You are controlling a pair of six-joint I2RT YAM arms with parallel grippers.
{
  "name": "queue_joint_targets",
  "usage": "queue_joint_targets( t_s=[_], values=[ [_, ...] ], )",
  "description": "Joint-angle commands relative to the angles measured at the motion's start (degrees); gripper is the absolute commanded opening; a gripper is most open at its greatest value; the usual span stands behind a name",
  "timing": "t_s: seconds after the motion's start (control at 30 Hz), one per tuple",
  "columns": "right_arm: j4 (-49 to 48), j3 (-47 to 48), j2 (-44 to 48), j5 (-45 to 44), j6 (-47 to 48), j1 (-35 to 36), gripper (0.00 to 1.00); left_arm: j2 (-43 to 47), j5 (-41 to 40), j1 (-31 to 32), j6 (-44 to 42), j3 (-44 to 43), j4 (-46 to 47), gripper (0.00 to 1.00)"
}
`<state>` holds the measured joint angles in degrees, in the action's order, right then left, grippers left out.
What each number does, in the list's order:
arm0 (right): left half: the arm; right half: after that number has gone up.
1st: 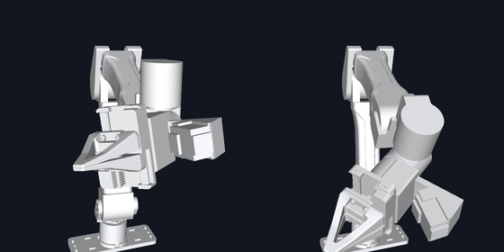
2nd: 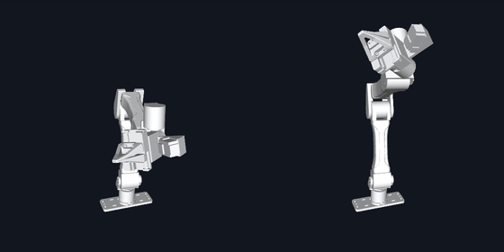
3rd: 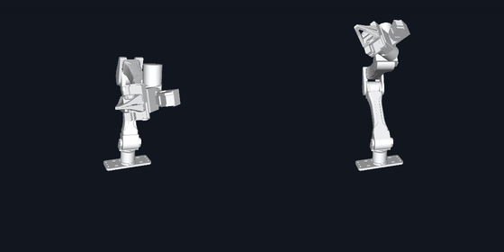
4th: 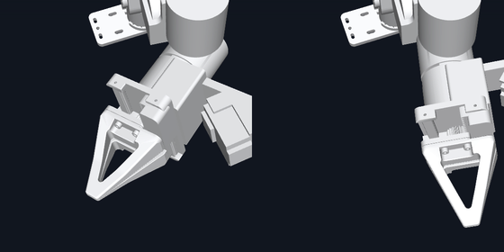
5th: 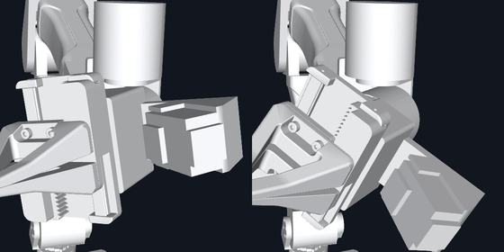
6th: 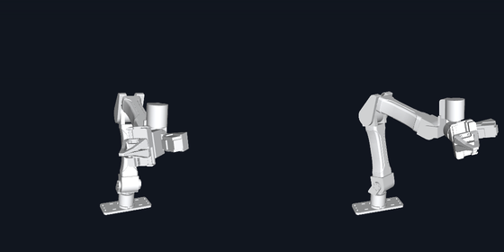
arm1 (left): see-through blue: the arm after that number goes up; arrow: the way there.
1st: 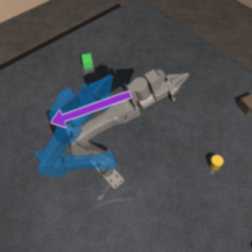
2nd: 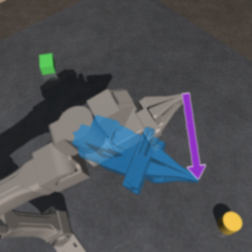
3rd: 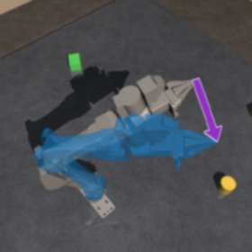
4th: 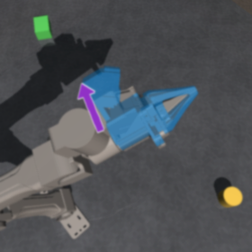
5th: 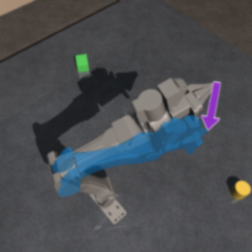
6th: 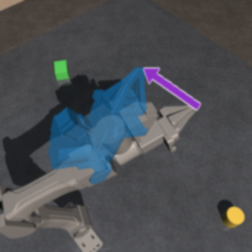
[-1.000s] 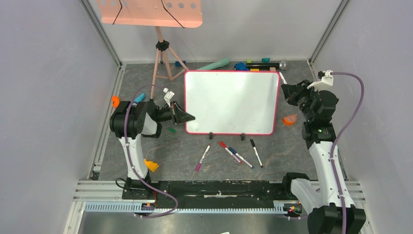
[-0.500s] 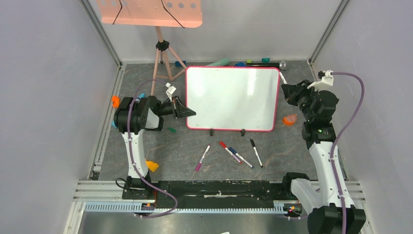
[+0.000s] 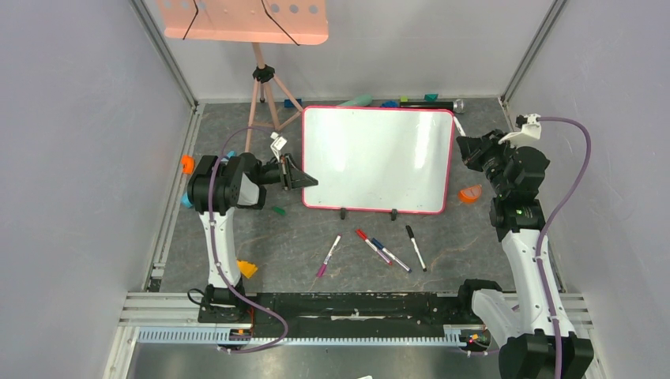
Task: Write a sentence on the whiteboard
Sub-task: Adjust the whiteboard at the center of the board.
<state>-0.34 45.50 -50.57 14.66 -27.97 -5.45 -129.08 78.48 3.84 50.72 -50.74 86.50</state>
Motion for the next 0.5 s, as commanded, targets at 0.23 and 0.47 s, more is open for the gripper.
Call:
queue_joint_targets(
  t_s=[0.23,0.47],
  values=[
    [5.6,8.8,-9.1,-12.3,4.4,-1.0,0.0,-0.9,-3.4,-0.8,-3.0,-0.1,2.7,0.48],
    [7.7,13.9,-17.8,-14.3,4.7,-1.6,0.0,0.1,-3.0,-0.7,-2.9,0.3,2.7,0.56]
  ],
)
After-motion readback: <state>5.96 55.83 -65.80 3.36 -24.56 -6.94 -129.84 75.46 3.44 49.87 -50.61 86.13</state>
